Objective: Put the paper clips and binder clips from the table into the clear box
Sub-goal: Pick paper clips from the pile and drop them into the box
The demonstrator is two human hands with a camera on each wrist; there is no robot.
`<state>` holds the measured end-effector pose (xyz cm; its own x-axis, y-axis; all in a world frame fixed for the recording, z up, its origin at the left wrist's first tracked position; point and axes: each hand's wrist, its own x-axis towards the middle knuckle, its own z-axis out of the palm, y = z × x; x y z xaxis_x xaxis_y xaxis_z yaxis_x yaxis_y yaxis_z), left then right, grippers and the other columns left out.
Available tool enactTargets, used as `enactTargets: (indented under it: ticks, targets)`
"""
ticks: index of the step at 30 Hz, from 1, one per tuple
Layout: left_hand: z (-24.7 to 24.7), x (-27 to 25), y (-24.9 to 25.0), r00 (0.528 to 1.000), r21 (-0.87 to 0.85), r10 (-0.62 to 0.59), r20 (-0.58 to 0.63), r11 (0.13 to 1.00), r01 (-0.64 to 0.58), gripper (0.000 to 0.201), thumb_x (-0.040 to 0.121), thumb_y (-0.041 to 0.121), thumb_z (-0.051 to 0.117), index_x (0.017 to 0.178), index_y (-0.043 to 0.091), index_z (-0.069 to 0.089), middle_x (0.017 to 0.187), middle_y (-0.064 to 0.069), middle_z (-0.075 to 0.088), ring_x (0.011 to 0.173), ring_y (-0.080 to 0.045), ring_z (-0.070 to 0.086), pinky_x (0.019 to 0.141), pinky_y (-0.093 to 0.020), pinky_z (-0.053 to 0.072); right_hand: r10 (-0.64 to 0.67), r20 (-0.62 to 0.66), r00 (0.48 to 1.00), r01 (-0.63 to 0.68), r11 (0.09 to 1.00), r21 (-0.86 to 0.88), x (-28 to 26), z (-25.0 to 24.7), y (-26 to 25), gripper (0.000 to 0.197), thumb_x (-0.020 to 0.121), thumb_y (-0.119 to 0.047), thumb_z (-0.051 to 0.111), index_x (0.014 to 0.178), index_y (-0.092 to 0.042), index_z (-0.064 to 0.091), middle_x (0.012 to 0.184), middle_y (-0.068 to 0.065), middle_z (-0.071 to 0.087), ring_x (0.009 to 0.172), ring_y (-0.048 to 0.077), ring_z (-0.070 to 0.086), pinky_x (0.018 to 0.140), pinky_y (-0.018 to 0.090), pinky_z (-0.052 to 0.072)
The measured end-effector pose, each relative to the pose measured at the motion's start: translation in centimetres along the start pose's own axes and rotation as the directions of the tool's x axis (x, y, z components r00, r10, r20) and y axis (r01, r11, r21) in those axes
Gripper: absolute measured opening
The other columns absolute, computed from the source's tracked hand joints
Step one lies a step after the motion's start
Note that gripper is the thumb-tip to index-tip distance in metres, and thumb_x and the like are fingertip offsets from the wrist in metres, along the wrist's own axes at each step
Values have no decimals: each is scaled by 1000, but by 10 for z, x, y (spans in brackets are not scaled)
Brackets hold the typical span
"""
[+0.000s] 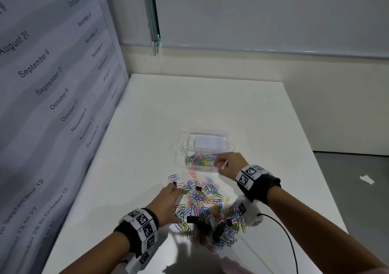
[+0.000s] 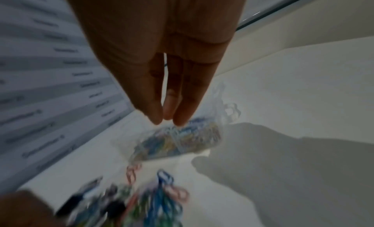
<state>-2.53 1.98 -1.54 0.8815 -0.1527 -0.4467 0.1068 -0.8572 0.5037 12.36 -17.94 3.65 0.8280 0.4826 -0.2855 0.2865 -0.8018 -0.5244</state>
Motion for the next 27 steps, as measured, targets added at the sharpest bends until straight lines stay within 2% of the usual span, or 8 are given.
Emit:
enactTargets:
  ticks: [2,4,8,12,15,17,21,27]
  targets:
    - [5,0,1,1000,40,-16,-5,999,16,83,73,29,76,142,23,29,134,-4,32,123,-21,36,104,-28,37,27,172,985,-11,996,-90,-10,13,8,17,78,-10,64,93,-17,67,100,2,68,78,11,56,72,22,50]
    - [9,3,3,1000,39,-11,-24,999,12,82,75,31,74,142,22,28,134,-5,32,123,-21,37,104,-28,38,74,308,948,-13,981,-195,-18,26,16,33,72,-20,74,103,-19,61,105,2,61,90,15,55,75,22,45]
    - [14,13,12,997,13,13,-75,1000,-12,74,79,28,71,141,20,31,132,-4,35,122,-20,40,104,-27,37,108,343,933,-19,967,-253,-30,52,22,67,67,-27,79,123,-20,43,122,5,42,106,26,52,89,31,44]
    - [20,28,26,991,26,45,-123,999,-42,55,83,25,65,131,14,41,125,-6,39,115,-23,46,99,-29,41,26,289,957,18,988,-150,-36,71,17,53,72,-22,73,116,-12,46,119,11,43,82,20,44,72,25,36]
    - [21,34,31,990,29,42,-133,999,-38,36,88,16,56,121,9,47,128,-10,42,123,-27,44,98,-33,39,40,304,952,-9,995,-101,-36,68,14,38,77,-23,69,109,-10,55,102,6,48,86,15,41,74,22,30]
    - [18,37,30,992,-5,34,-121,999,-35,27,88,7,49,115,7,50,126,-13,49,127,-28,42,97,-34,40,51,289,956,-28,996,-85,-35,62,15,28,80,-22,66,105,-10,61,103,7,60,88,20,51,74,20,31]
    - [5,36,27,991,-136,-38,-125,990,21,17,91,6,47,104,8,58,103,-11,63,98,-26,59,82,-28,43,99,189,977,-101,995,1,-36,49,22,21,79,-16,64,99,-12,69,106,6,71,95,19,65,72,16,39]
    - [-10,38,15,983,-437,-164,-77,892,115,10,91,6,54,97,10,62,67,0,58,59,-12,55,61,-18,48,183,115,976,-193,978,82,-30,28,28,18,77,-12,67,95,-11,73,100,9,73,92,19,68,82,24,52]
